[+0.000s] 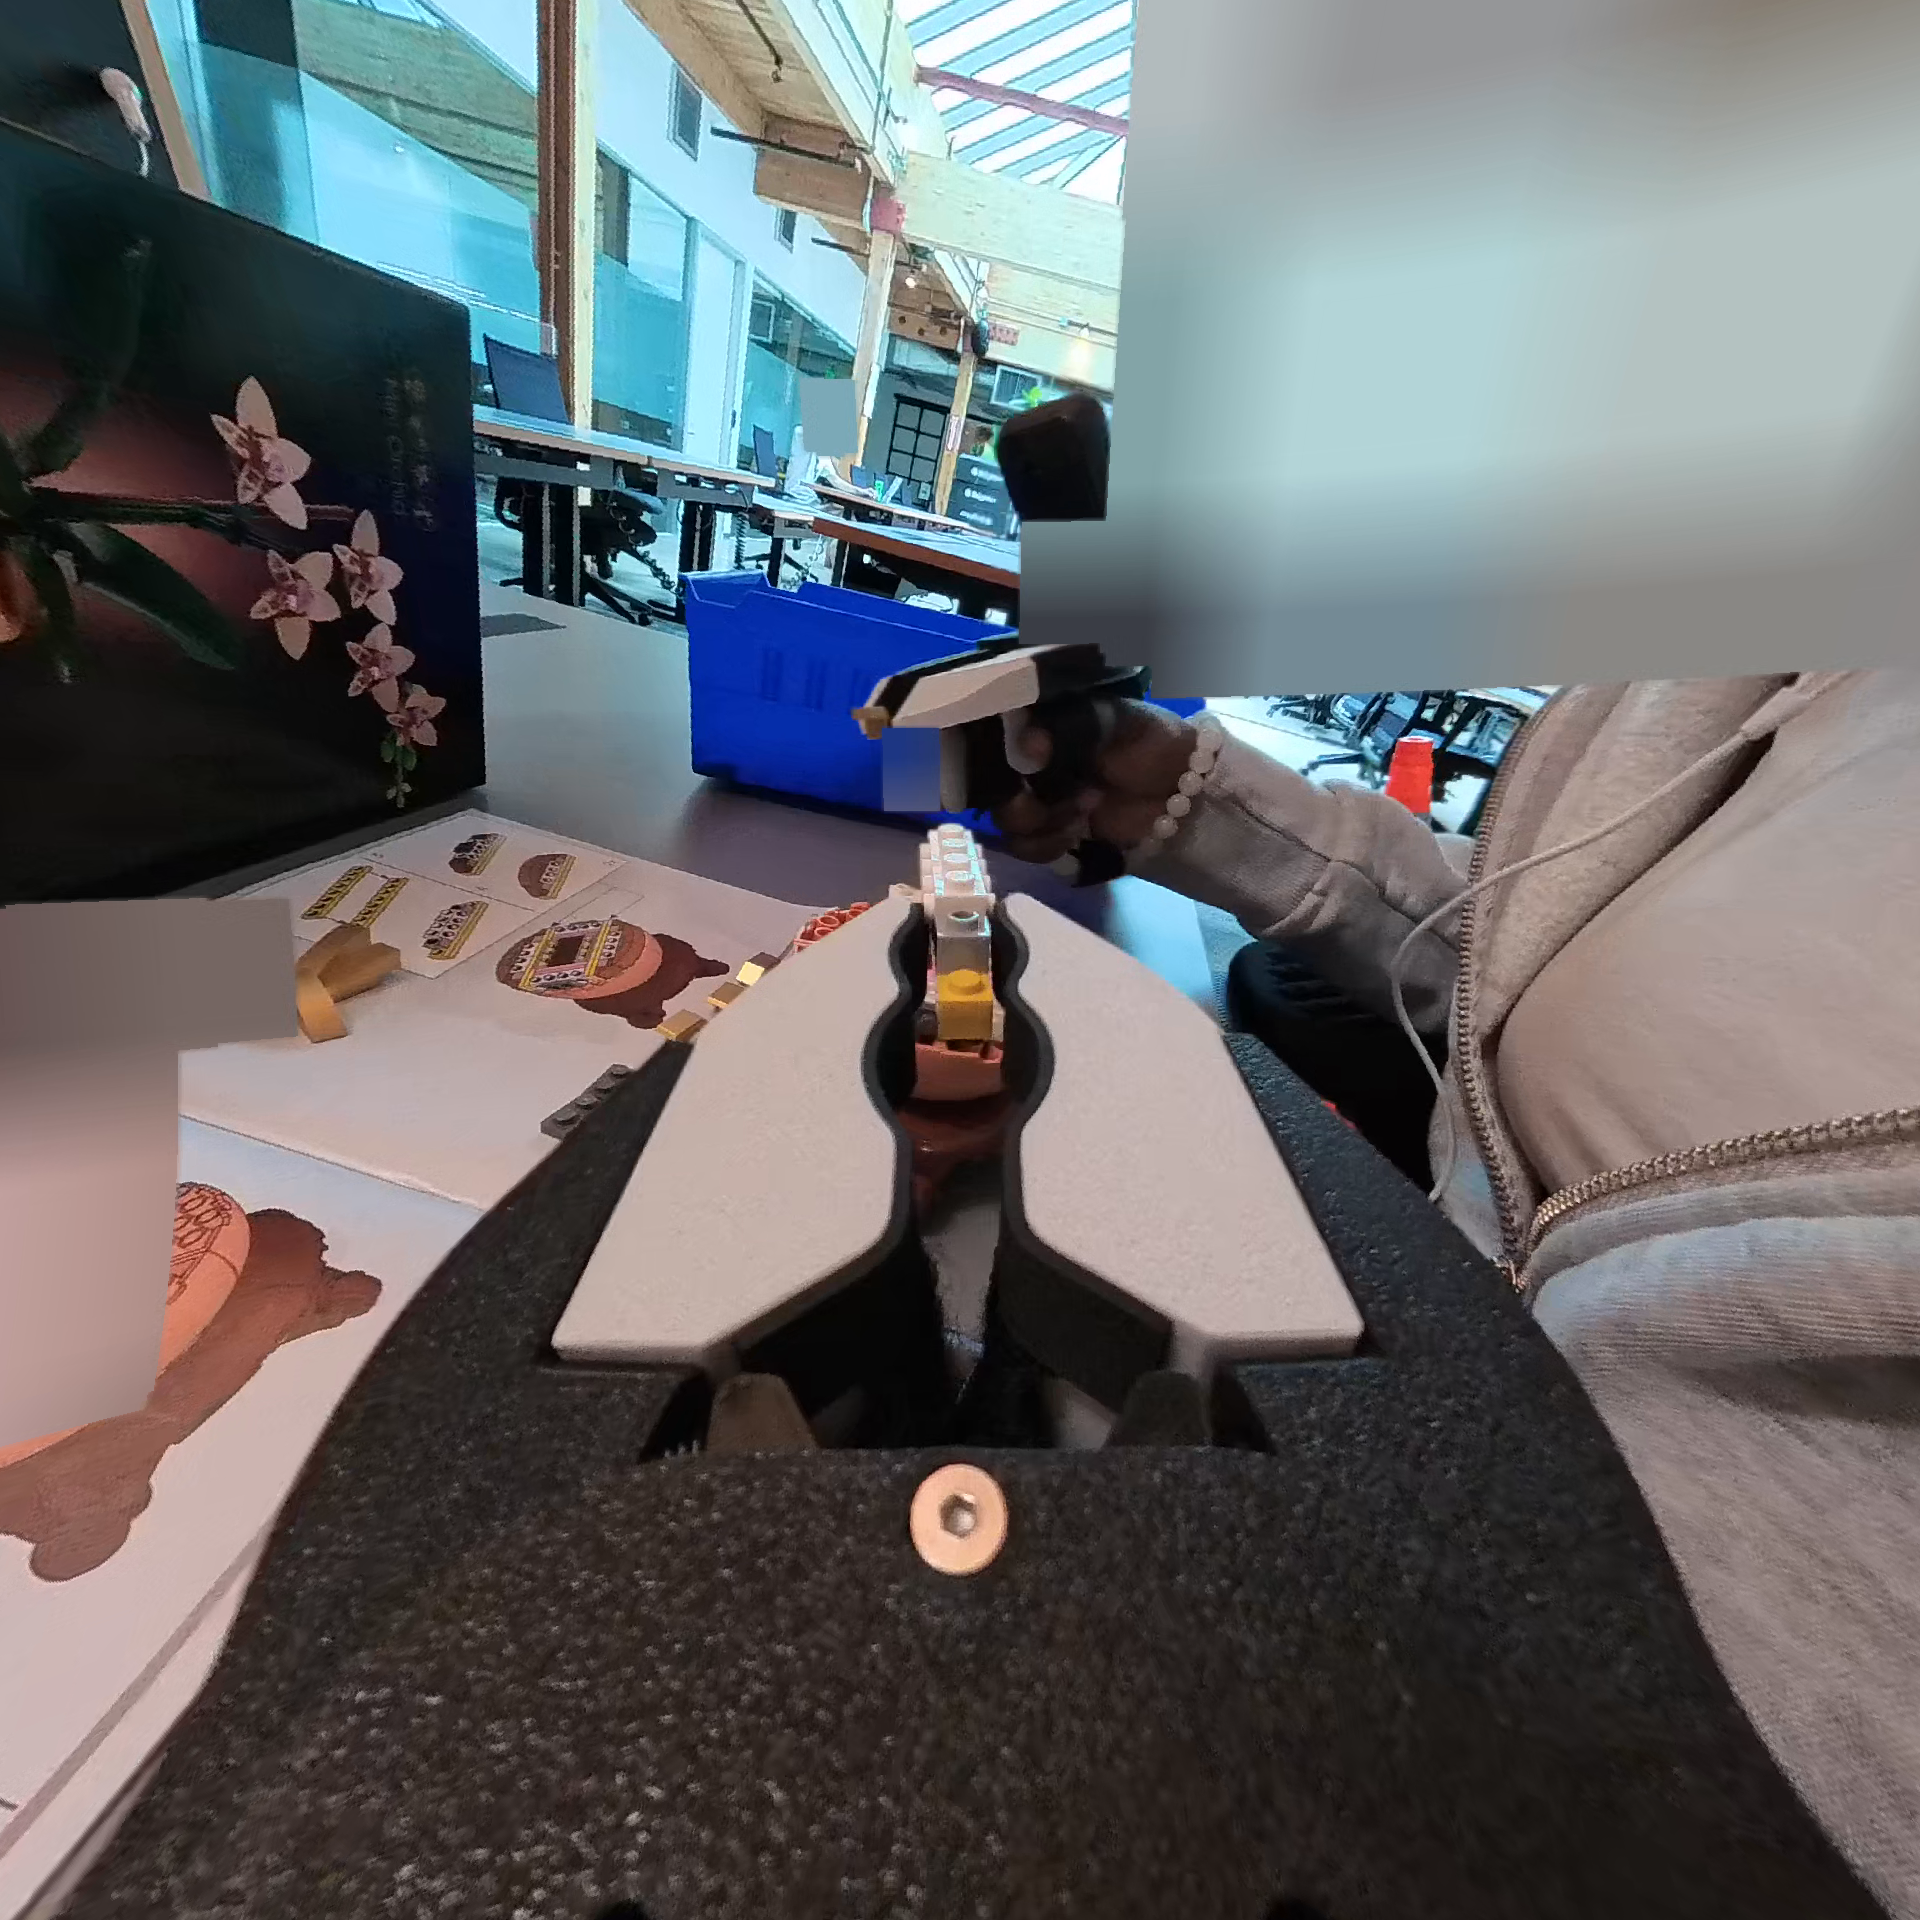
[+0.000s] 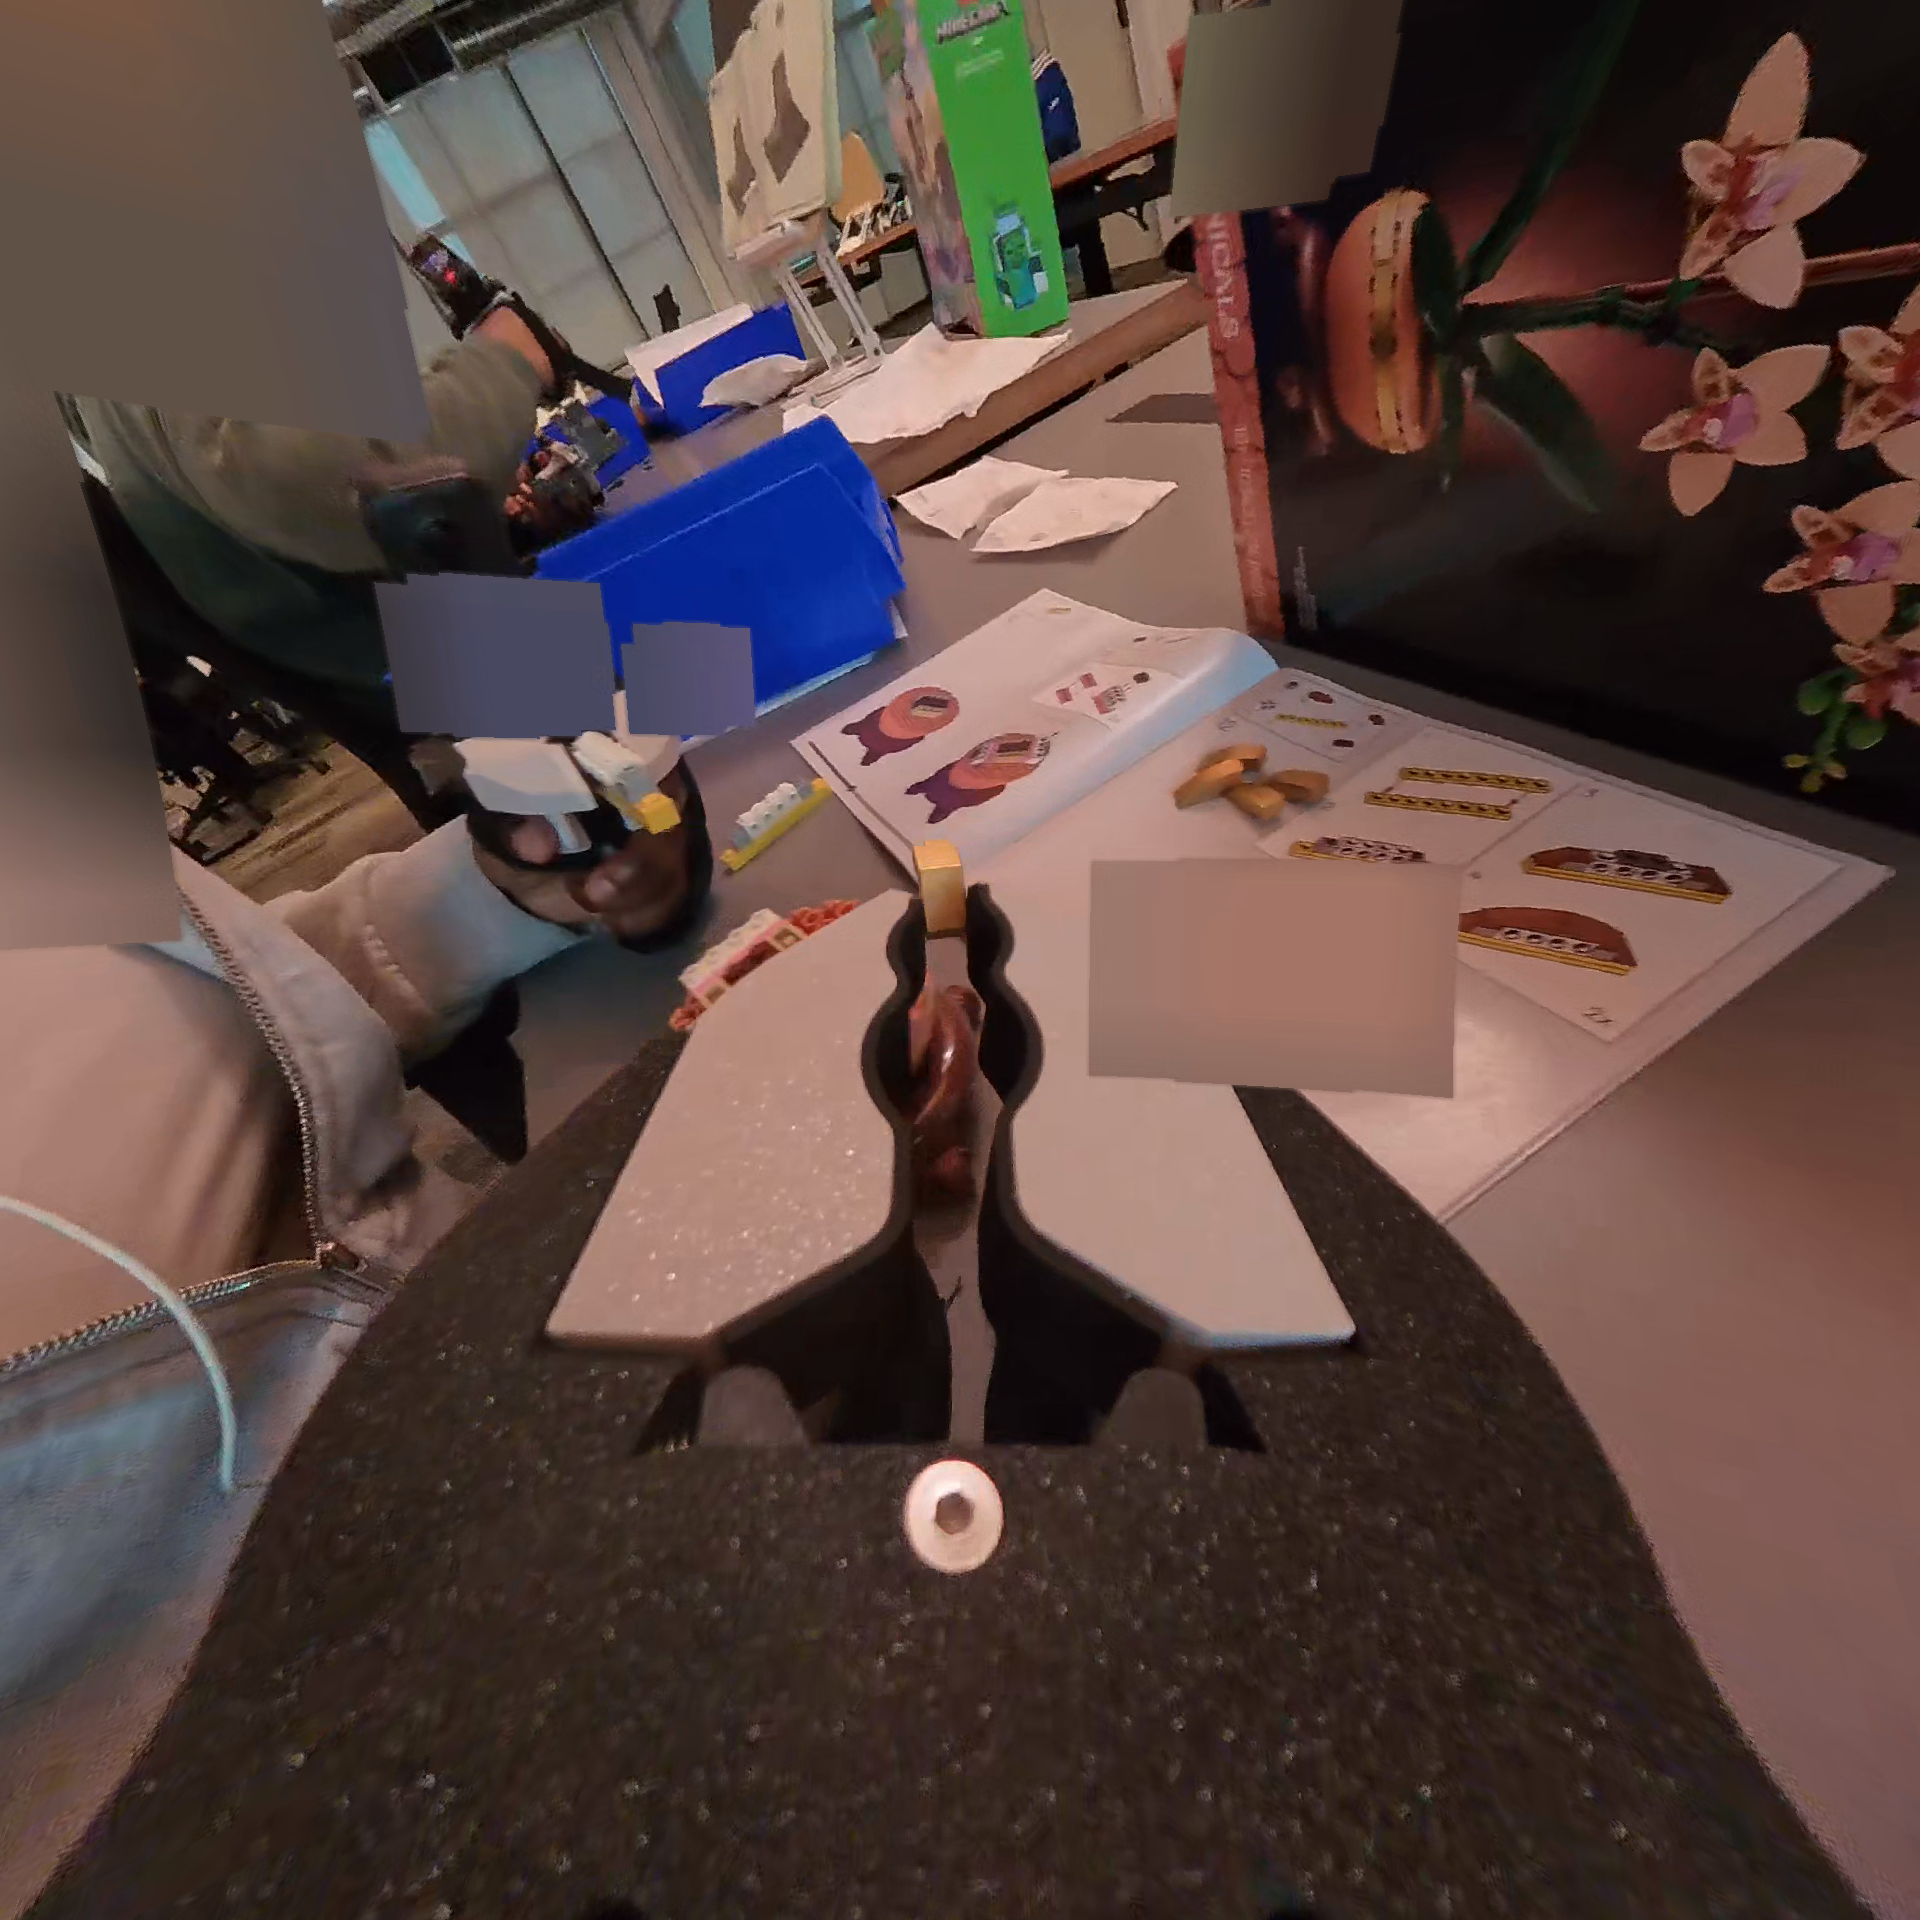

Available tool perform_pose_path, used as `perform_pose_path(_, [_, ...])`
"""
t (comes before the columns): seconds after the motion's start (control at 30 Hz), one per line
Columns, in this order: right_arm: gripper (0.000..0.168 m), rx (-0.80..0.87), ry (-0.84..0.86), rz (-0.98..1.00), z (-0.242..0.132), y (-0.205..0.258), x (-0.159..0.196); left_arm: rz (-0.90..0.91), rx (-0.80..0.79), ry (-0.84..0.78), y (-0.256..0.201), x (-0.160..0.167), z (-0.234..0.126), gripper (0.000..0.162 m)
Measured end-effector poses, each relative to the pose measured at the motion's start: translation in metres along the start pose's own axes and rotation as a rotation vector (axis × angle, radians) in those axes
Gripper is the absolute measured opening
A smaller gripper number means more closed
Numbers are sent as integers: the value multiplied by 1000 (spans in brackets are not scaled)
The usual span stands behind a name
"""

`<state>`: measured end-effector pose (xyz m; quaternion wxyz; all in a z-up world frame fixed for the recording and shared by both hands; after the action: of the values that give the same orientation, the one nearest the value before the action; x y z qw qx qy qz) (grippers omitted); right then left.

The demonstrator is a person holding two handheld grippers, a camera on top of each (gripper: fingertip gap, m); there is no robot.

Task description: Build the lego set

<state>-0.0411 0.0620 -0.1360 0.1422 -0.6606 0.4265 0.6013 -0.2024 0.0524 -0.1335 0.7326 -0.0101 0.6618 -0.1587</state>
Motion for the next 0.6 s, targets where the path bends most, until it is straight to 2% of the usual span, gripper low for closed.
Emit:
perform_pose_path(0.13, [7, -76, 37, -46, 3, 34, -4, -85, 67, -40, -8, -5, 1, 11])
perform_pose_path(0.3, [7, -179, 121, -201, 14, 89, -9, -190, 170, -80, -23, -16, 3, 10])
perform_pose_path(0.43, [7, -204, 152, -282, 18, 117, -19, -147, 158, -27, -36, -18, 4, 11])
perform_pose_path(0.6, [7, -189, 264, -384, 21, 133, -13, -92, 141, 13, -51, -24, 4, 11])
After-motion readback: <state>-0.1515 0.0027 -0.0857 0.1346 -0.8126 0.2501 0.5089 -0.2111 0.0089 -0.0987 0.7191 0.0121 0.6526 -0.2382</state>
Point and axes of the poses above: each gripper's, where its closed fingertips meet, z out along the fingers, x out of its underside, y = z × x across the jaws, the point moved 2 cm from there along -z, back along the fingers, and after that the axes turned 10 degrees about x, right-handed, at the moved point
